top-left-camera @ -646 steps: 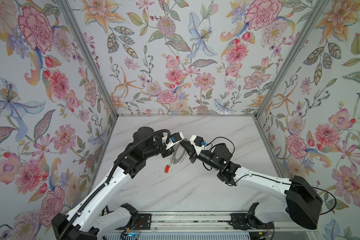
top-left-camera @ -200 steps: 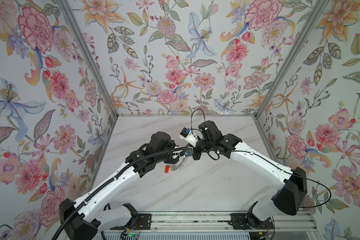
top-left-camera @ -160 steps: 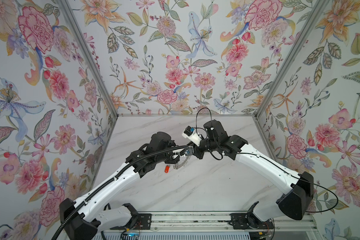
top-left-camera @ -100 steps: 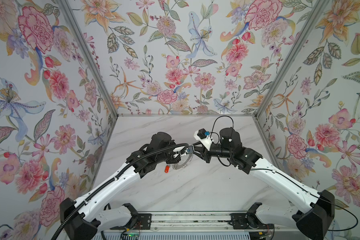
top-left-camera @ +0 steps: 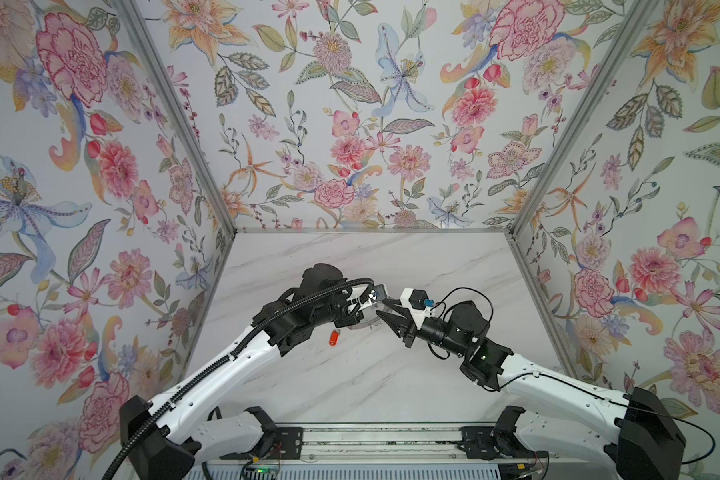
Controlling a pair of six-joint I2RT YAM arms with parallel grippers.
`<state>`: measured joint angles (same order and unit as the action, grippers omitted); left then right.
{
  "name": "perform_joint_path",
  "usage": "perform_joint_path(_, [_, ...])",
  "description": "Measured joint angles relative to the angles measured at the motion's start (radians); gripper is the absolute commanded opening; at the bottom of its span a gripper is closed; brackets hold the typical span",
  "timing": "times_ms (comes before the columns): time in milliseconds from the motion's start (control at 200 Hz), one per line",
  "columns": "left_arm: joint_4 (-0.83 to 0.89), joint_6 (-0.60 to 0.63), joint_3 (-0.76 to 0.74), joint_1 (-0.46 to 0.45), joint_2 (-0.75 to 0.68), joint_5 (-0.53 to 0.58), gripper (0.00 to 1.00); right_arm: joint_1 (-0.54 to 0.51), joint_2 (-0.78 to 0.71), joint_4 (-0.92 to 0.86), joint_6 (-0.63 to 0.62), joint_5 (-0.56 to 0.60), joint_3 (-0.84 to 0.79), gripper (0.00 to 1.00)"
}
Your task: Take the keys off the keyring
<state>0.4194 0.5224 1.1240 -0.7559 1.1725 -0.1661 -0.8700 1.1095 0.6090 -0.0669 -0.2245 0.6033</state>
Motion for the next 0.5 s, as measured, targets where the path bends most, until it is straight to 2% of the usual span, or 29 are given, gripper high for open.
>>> perform_joint_path(370, [-0.033,-0.053,0.003,0.000,0.000,-0.036,0.00,-0.014,0.099,0.062,-0.034,0.093,0.005,0.25])
perform_joint_path(500, [-0.040,-0.060,0.003,0.000,-0.001,-0.040,0.00,-0.017,0.111,0.065,-0.046,0.106,0.020,0.20])
